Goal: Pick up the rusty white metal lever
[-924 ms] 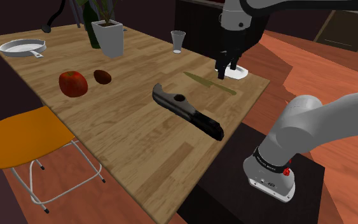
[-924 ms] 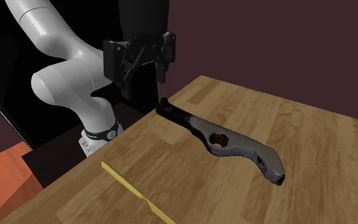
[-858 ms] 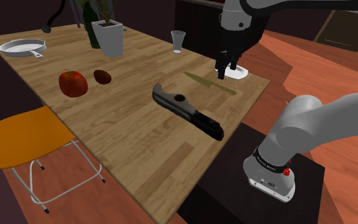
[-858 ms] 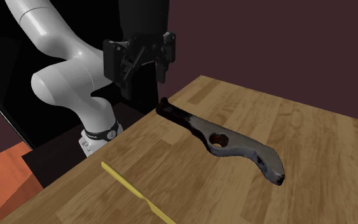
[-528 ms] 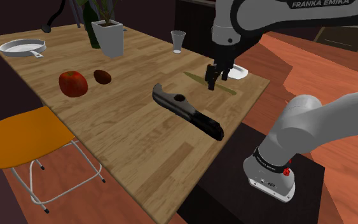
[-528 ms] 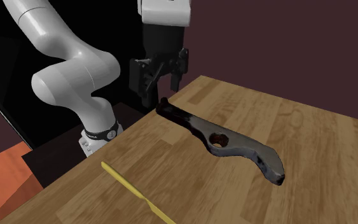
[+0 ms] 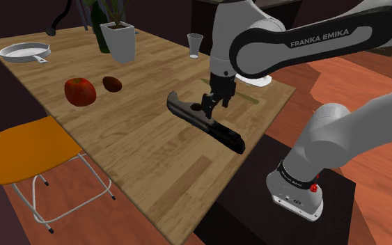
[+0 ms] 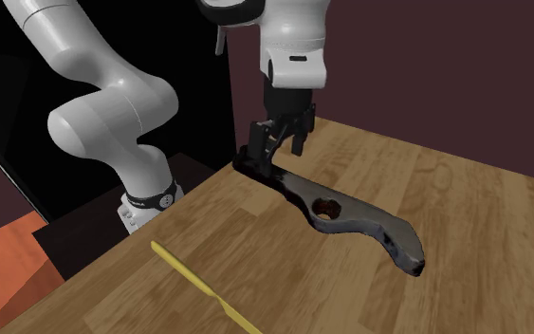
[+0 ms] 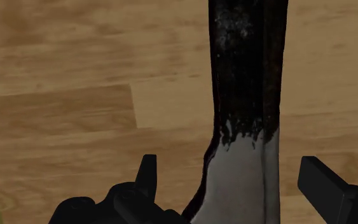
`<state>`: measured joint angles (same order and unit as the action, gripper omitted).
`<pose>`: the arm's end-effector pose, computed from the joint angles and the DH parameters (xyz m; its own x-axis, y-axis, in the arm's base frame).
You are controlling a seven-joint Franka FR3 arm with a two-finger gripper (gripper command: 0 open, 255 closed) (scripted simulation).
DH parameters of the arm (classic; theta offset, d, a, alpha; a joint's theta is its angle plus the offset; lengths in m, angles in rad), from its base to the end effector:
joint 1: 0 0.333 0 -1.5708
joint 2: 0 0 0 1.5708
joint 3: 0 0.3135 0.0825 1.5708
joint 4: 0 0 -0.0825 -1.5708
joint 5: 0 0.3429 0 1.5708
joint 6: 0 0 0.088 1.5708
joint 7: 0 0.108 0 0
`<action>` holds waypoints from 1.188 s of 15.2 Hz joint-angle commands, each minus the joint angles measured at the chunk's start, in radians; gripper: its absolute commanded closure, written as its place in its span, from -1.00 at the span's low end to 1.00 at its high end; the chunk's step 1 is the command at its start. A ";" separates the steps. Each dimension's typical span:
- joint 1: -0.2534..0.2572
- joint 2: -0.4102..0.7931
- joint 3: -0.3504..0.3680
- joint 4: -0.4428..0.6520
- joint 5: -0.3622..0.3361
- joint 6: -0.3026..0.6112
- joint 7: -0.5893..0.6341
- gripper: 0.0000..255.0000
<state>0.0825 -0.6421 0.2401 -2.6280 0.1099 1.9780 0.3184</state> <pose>0.2958 0.1096 0.4557 0.9961 -0.0883 -0.0033 -0.0881 -0.9950 0.0462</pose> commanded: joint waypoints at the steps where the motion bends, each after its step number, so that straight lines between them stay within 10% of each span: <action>1: 0.009 0.049 0.041 -0.010 0.017 0.080 0.049 -1.00; 11: 0.008 0.109 0.064 -0.080 0.024 0.212 0.062 -1.00; 12: 0.009 0.109 0.065 -0.080 0.024 0.213 0.062 1.00; 18: 0.009 0.108 0.064 -0.080 0.024 0.211 0.062 1.00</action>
<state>0.0918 -0.5355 0.3045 -2.7076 0.1346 2.1884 0.3806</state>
